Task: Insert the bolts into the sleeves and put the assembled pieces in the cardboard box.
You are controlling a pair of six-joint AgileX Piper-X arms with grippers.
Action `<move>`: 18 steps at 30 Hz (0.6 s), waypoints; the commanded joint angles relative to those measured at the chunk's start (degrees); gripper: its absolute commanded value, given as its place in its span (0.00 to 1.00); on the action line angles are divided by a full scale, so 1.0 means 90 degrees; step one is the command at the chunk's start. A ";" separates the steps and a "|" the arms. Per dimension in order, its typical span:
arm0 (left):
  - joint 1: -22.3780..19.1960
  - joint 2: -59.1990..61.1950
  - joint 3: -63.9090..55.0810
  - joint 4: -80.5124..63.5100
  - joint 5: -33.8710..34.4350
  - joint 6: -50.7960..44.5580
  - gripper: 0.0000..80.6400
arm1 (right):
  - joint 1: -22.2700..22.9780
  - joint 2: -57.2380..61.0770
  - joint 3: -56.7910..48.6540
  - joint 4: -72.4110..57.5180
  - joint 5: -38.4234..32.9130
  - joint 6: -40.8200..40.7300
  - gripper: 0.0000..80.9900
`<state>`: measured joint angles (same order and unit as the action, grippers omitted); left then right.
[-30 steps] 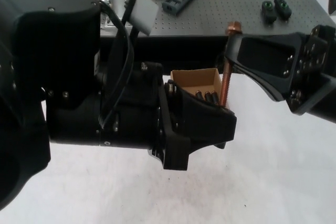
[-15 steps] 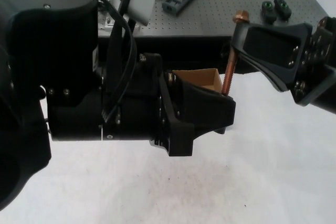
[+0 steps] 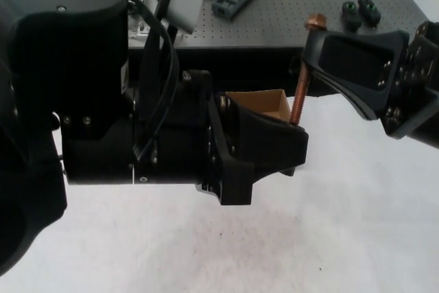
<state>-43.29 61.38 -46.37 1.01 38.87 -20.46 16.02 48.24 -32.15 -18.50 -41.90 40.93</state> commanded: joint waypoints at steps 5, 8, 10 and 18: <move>0.0013 -0.0014 -0.0088 -0.0464 -0.0295 -0.0056 0.01 | 0.0015 -0.0001 0.0003 0.0049 -0.0644 0.0041 0.03; 0.0013 -0.0014 -0.0088 -0.0464 -0.0293 0.0018 0.01 | 0.0015 -0.0001 0.0003 -0.0165 -0.0709 0.0174 0.03; 0.0013 -0.0014 -0.0088 -0.0464 -0.0293 0.0095 0.01 | 0.0015 -0.0001 0.0003 -0.0286 -0.0748 0.0341 0.03; 0.0013 -0.0014 -0.0088 -0.0464 -0.0293 0.0255 0.01 | 0.0015 -0.0001 0.0003 -0.0289 -0.0746 0.0310 0.03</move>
<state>-43.43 61.38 -46.37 -0.78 38.47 -20.00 15.87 48.24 -31.96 -20.78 -45.57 42.59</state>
